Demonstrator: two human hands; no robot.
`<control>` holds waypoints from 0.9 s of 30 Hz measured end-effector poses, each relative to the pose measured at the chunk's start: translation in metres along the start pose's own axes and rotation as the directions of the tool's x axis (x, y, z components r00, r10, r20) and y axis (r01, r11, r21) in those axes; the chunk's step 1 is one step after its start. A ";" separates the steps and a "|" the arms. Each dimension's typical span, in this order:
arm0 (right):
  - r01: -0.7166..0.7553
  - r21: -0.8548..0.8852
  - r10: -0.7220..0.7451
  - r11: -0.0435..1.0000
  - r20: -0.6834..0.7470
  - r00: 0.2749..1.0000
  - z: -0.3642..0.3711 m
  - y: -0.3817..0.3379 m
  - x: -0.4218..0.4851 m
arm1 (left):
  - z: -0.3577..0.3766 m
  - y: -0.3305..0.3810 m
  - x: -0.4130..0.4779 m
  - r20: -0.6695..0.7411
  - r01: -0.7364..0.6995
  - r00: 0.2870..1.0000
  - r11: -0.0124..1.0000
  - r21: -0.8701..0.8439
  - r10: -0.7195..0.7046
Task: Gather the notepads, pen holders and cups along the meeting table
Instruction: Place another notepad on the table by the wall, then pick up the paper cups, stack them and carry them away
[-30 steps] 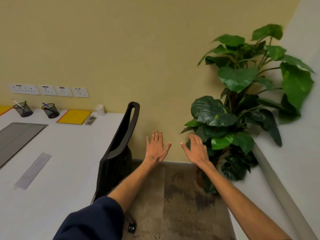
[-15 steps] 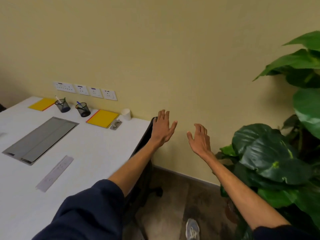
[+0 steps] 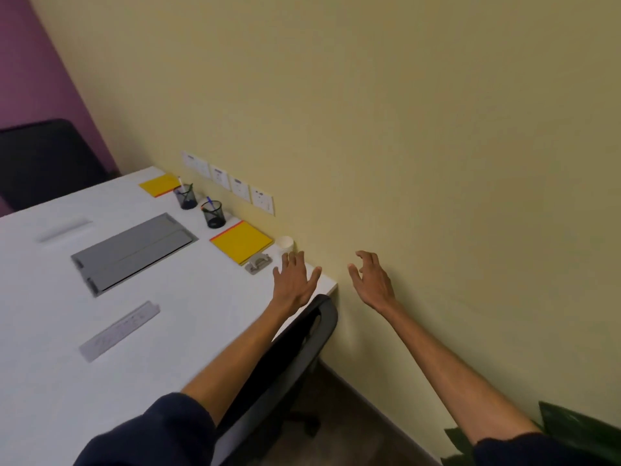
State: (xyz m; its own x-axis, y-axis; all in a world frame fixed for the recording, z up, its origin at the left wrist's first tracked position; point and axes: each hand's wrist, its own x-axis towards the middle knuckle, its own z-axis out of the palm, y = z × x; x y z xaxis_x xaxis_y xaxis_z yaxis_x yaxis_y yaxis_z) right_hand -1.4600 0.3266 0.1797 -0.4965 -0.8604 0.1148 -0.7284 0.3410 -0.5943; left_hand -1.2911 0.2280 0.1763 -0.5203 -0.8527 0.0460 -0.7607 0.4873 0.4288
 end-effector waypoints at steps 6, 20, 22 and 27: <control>0.089 0.011 -0.090 0.996 0.155 0.984 0.045 -0.014 0.057 | 0.009 -0.051 0.027 0.004 0.176 0.984 0.984 0.021 -0.176; 0.113 -0.050 -0.093 0.992 0.308 0.947 0.120 -0.028 0.177 | 0.026 -0.132 0.102 -0.033 0.328 0.944 0.944 0.025 -0.327; 0.146 -0.074 -0.112 0.987 0.347 0.931 0.133 -0.031 0.196 | 0.034 -0.138 0.111 -0.033 0.360 0.932 0.933 0.007 -0.360; 0.211 -0.115 -0.139 0.971 0.446 0.884 0.172 -0.042 0.240 | 0.058 -0.151 0.124 -0.022 0.458 0.888 0.888 -0.032 -0.459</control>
State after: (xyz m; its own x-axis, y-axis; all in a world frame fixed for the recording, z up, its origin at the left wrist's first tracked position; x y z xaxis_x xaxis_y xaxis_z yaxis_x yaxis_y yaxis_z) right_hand -1.4674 0.0406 0.0958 -0.1271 -0.9771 -0.1707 -0.8659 0.1933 -0.4614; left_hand -1.2631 0.0589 0.0651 -0.1047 -0.9852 -0.1358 -0.9015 0.0364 0.4313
